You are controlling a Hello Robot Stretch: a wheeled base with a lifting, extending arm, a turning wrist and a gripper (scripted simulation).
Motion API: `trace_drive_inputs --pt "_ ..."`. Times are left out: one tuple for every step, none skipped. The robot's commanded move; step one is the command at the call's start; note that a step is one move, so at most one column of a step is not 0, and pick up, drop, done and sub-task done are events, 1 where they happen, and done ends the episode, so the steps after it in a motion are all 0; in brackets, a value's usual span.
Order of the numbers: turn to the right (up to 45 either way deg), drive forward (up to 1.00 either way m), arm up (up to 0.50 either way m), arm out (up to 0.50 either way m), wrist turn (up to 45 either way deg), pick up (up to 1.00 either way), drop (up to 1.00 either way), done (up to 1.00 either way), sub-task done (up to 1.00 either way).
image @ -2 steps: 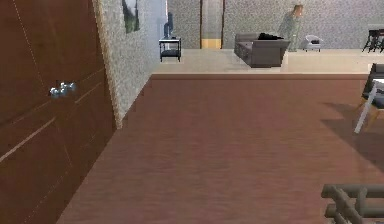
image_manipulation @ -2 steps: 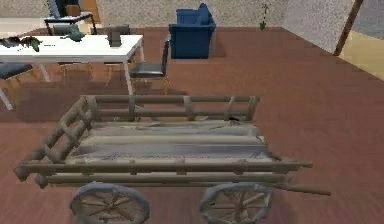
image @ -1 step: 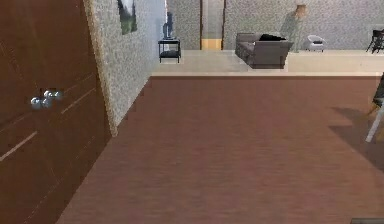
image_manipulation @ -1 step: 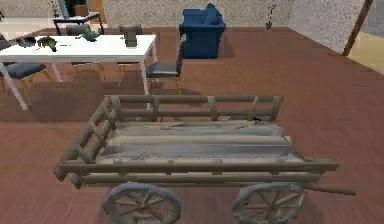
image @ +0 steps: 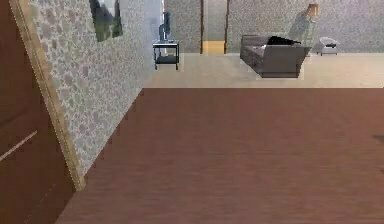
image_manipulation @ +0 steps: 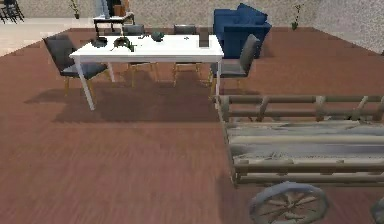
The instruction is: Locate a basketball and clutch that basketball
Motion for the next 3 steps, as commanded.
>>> trace_drive_inputs --pt "42.0 0.0 0.0 0.0 0.0 0.0 0.0 0.0 0.0" --pt "0.0 1.0 0.0 0.0 0.0 0.0 0.0 0.0 0.0" --pt "0.0 1.0 0.0 0.0 0.0 0.0 0.0 0.0 0.0"
